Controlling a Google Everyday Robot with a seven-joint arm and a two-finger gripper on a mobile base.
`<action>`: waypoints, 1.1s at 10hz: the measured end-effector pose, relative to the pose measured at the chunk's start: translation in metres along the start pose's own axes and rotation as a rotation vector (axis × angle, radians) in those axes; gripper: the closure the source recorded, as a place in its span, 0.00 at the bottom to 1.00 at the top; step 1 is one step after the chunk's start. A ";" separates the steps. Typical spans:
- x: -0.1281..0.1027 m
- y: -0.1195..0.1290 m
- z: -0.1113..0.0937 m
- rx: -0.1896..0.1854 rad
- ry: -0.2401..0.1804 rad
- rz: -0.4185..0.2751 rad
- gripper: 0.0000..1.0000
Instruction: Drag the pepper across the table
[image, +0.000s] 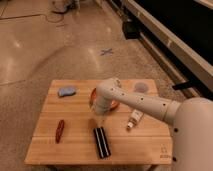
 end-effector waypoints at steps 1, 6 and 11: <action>0.000 0.000 0.000 0.000 0.000 0.000 0.35; 0.000 0.000 0.000 0.000 0.000 0.000 0.35; -0.030 -0.020 -0.008 0.030 -0.029 -0.067 0.35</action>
